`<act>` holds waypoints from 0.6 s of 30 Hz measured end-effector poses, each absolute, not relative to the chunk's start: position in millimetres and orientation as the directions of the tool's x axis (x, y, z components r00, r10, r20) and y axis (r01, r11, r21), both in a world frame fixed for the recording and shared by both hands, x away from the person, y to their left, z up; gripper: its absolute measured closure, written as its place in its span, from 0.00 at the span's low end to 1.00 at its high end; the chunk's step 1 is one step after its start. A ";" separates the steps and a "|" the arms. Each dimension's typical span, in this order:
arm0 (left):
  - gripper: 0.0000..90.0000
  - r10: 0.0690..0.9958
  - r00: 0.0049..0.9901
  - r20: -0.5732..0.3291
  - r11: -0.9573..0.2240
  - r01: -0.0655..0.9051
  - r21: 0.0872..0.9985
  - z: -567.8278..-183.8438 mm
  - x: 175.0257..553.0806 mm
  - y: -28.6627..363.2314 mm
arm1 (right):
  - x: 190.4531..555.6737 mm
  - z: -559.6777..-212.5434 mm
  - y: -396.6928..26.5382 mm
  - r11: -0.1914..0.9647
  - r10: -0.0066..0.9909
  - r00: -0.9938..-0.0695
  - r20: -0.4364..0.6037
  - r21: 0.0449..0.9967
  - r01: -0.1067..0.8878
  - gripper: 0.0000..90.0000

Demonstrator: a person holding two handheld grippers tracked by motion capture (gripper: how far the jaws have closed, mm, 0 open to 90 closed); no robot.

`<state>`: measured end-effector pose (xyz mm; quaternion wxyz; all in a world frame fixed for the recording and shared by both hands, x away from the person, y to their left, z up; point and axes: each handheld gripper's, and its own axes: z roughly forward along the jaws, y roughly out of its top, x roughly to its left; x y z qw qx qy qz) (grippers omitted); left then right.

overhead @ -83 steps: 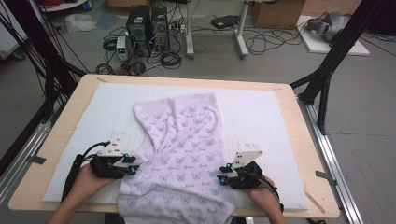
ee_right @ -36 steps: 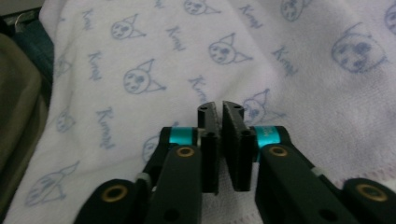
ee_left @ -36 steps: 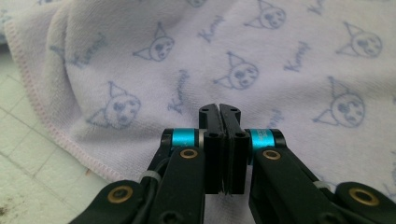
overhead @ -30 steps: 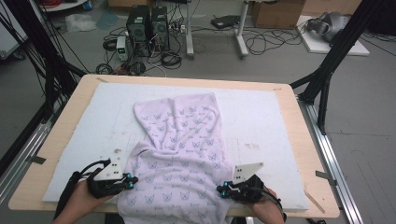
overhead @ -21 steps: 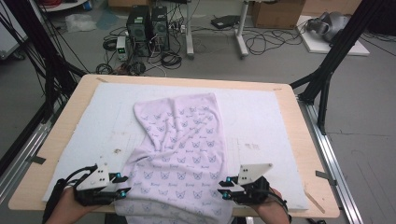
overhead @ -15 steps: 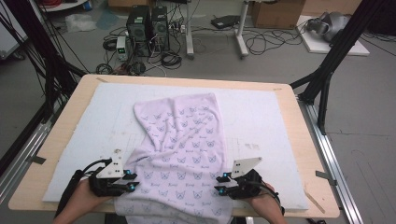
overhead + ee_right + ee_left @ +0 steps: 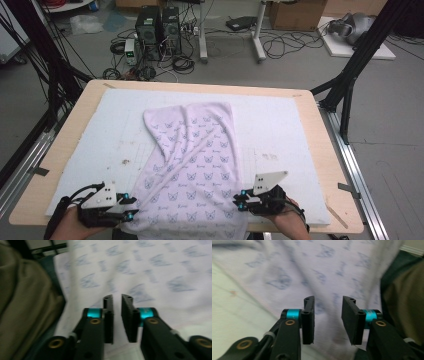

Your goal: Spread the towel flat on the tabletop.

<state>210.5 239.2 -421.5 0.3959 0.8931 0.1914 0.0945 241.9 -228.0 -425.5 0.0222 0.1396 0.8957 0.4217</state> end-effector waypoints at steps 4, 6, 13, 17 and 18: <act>0.67 0.494 0.867 0.060 -0.592 0.285 0.754 -421.2 240.5 228.9 | 267.2 -426.2 -226.0 0.600 0.327 -0.943 0.061 0.757 0.257 0.75; 0.67 0.532 0.844 0.070 -0.588 0.309 0.748 -425.6 257.3 223.4 | 277.9 -431.7 -224.9 0.616 0.352 -0.934 0.057 0.737 0.278 0.73; 0.81 0.592 0.805 0.039 -0.560 0.376 0.738 -436.3 308.6 218.3 | 293.0 -441.9 -232.2 0.575 0.425 -0.903 0.067 0.750 0.327 0.69; 0.81 0.636 0.771 0.020 -0.527 0.415 0.742 -439.1 326.7 214.3 | 292.6 -445.8 -230.1 0.582 0.428 -0.902 0.051 0.749 0.318 0.68; 0.77 0.640 0.768 0.020 -0.530 0.422 0.735 -440.3 329.9 213.3 | 292.2 -446.1 -229.9 0.580 0.428 -0.902 0.054 0.749 0.320 0.68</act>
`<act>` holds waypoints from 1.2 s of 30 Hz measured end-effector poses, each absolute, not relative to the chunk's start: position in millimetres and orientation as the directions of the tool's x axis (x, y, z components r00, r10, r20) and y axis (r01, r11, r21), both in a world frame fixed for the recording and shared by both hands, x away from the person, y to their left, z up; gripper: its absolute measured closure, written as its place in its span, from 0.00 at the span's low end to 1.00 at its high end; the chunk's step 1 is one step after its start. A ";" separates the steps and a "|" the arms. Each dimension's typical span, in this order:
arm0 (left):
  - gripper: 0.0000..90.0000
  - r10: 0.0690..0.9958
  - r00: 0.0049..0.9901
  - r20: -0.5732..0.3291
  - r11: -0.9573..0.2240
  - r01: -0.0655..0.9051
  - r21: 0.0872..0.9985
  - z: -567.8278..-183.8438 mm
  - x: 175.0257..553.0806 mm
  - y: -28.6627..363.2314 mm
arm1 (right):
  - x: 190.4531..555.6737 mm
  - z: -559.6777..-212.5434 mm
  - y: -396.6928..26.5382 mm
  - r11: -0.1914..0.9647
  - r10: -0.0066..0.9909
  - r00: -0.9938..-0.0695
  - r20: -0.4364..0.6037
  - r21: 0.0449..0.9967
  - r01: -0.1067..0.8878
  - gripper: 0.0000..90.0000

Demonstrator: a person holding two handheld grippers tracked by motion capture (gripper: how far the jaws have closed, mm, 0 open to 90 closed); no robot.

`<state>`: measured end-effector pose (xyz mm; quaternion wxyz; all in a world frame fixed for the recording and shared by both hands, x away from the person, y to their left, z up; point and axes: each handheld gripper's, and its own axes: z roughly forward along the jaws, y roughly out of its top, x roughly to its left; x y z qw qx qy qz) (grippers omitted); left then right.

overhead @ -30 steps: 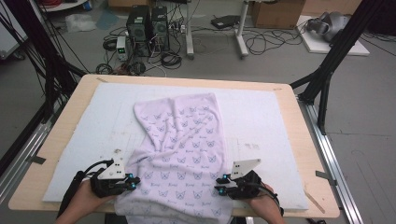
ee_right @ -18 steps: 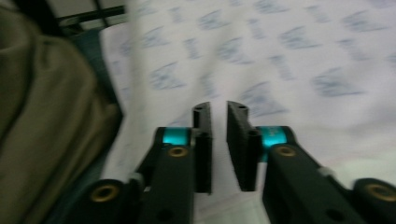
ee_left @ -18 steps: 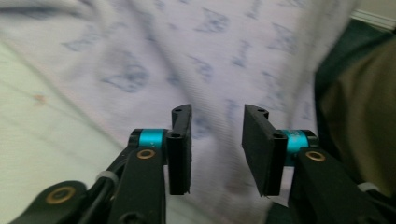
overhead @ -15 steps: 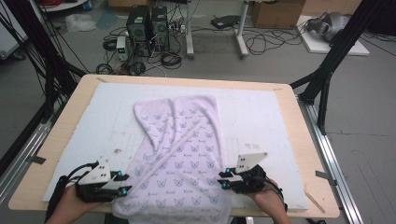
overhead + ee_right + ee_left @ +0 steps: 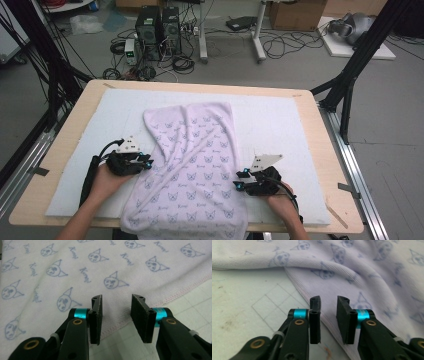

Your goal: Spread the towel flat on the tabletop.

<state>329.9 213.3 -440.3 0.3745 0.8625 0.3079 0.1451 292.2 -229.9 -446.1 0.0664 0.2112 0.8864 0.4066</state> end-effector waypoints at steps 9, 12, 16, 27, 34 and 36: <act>0.97 0.651 0.759 0.017 -0.534 0.441 0.721 -438.3 332.3 207.3 | 289.7 -448.7 -228.3 0.579 0.440 -0.897 0.028 0.755 0.308 0.68; 0.97 0.672 0.740 0.031 -0.515 0.438 0.737 -429.6 324.2 220.5 | 289.1 -448.5 -228.5 0.576 0.446 -0.894 0.035 0.753 0.317 0.68; 0.96 0.694 0.719 0.038 -0.481 0.422 0.768 -417.0 307.1 247.9 | 290.1 -448.8 -229.0 0.574 0.443 -0.896 0.038 0.755 0.316 0.68; 0.75 0.705 0.709 -0.025 -0.454 0.478 0.752 -433.9 322.8 234.4 | 288.9 -445.6 -230.3 0.568 0.454 -0.891 0.015 0.765 0.302 0.65; 0.95 0.707 0.706 0.032 -0.488 0.455 0.745 -435.3 318.1 231.1 | 291.3 -447.1 -229.6 0.576 0.466 -0.885 0.015 0.754 0.316 0.64; 0.95 0.727 0.686 0.038 -0.466 0.452 0.761 -429.8 312.8 239.8 | 290.9 -447.3 -228.8 0.573 0.469 -0.883 0.018 0.754 0.320 0.63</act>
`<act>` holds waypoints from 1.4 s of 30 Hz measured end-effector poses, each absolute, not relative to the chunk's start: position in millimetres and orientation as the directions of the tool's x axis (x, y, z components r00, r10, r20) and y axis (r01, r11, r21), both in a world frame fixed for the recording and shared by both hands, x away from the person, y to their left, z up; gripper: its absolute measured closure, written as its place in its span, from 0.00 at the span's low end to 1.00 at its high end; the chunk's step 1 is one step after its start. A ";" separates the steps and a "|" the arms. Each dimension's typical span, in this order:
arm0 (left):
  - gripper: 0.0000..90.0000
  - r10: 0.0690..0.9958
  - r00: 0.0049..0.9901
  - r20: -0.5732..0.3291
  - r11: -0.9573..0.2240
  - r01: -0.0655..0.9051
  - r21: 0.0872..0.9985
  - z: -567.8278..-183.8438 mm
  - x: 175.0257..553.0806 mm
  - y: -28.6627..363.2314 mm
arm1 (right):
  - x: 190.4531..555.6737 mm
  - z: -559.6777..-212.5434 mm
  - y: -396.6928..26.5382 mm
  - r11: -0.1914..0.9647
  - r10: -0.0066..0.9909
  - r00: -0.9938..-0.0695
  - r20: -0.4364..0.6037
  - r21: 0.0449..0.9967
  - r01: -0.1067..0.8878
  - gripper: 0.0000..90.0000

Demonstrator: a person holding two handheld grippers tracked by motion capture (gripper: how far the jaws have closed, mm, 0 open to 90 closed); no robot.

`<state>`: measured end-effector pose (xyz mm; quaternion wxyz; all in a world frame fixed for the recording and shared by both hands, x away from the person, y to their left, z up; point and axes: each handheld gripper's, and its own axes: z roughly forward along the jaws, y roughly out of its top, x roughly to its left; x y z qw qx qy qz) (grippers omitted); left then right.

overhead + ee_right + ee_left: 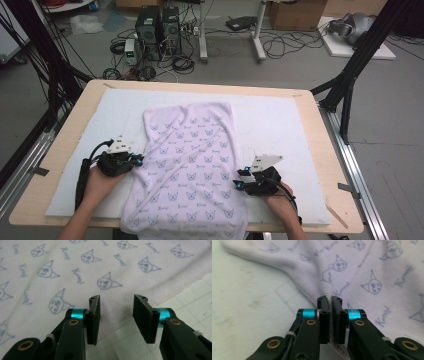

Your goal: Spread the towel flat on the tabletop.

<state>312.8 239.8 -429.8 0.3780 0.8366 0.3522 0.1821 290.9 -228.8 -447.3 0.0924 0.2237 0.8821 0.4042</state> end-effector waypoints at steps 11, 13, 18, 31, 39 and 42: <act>0.63 0.747 0.665 0.004 -0.416 0.463 0.782 -426.1 307.9 249.5 | 290.1 -442.7 -228.8 0.553 0.467 -0.884 0.025 0.771 0.315 0.63; 0.62 0.733 0.680 0.003 -0.416 0.445 0.793 -424.4 305.2 248.2 | 288.8 -441.4 -227.5 0.561 0.452 -0.892 0.013 0.773 0.295 0.64; 0.60 0.716 0.698 0.010 -0.431 0.430 0.794 -423.1 293.4 252.5 | 282.2 -442.2 -228.9 0.580 0.435 -0.900 0.020 0.759 0.297 0.64; 0.68 0.562 0.827 -0.006 -0.560 0.386 0.733 -440.8 265.7 245.3 | 271.1 -446.3 -228.4 0.620 0.368 -0.929 0.025 0.738 0.266 0.74; 0.97 0.562 0.827 0.009 -0.563 0.374 0.737 -441.0 263.0 242.4 | 272.0 -446.1 -230.0 0.610 0.373 -0.927 0.053 0.739 0.287 0.96; 0.98 0.562 0.827 0.019 -0.572 0.371 0.732 -439.9 261.7 242.8 | 269.8 -445.4 -229.6 0.614 0.371 -0.927 0.046 0.737 0.282 0.97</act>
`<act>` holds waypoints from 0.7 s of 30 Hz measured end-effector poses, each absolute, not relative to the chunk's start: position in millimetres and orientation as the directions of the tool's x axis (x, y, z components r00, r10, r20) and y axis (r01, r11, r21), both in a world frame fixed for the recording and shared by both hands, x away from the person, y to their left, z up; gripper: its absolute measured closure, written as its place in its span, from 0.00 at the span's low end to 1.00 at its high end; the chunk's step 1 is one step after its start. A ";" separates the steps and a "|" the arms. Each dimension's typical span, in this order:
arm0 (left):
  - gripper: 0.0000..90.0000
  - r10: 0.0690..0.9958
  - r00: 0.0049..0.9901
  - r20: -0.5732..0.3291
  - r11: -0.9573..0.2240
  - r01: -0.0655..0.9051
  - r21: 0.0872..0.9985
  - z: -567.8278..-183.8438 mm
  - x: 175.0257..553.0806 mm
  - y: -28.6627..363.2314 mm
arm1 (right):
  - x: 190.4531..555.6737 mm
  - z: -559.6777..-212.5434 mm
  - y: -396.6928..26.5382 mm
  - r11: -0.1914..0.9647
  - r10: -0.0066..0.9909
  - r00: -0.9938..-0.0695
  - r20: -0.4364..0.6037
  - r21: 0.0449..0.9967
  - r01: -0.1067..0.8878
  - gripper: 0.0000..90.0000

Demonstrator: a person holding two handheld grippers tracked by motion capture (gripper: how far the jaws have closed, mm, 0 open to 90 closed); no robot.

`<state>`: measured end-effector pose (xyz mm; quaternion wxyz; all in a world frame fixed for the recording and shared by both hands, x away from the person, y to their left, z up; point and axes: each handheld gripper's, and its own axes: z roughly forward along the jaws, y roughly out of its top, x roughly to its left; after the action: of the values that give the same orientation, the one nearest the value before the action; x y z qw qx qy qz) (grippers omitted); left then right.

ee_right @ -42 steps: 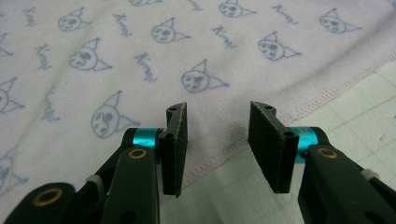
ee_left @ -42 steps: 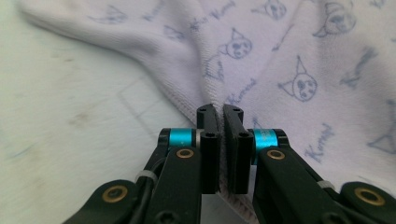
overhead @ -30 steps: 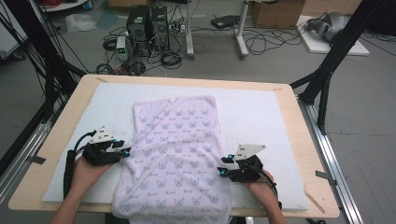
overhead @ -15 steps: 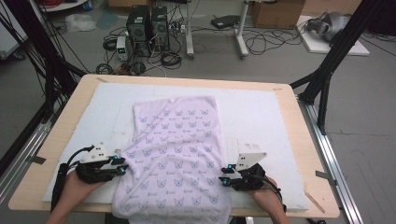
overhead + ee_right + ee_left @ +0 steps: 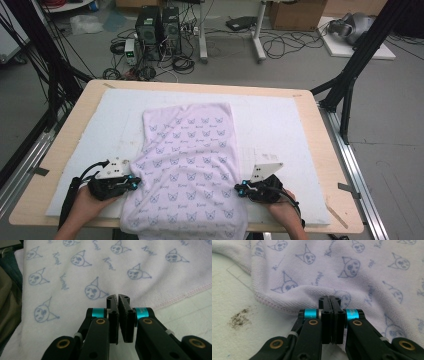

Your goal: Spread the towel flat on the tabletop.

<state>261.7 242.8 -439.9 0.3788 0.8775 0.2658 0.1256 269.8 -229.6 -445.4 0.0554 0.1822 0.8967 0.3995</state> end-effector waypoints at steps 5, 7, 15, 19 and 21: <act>0.98 0.587 0.809 0.024 -0.558 0.383 0.736 -435.8 253.7 252.0 | 262.9 -442.9 -230.4 0.625 0.349 -0.936 0.042 0.734 0.266 0.97; 0.98 0.600 0.799 0.023 -0.541 0.385 0.747 -432.9 249.0 258.4 | 258.3 -441.7 -229.5 0.629 0.339 -0.940 0.050 0.730 0.266 0.97; 0.66 0.660 0.751 0.024 -0.474 0.392 0.789 -423.1 268.1 255.8 | 281.0 -425.4 -226.7 0.547 0.402 -0.914 0.058 0.785 0.291 0.66; 0.60 0.675 0.738 0.028 -0.457 0.387 0.801 -421.9 293.0 244.6 | 313.1 -423.1 -221.1 0.548 0.428 -0.903 0.043 0.782 0.297 0.67; 0.59 0.686 0.728 0.014 -0.446 0.405 0.798 -423.9 306.3 240.0 | 328.6 -423.1 -217.9 0.534 0.452 -0.891 0.044 0.786 0.310 0.67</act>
<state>306.3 240.0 -423.9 0.4123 0.8331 0.3273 0.1701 328.6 -217.9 -423.1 0.0826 0.2187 0.8719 0.4302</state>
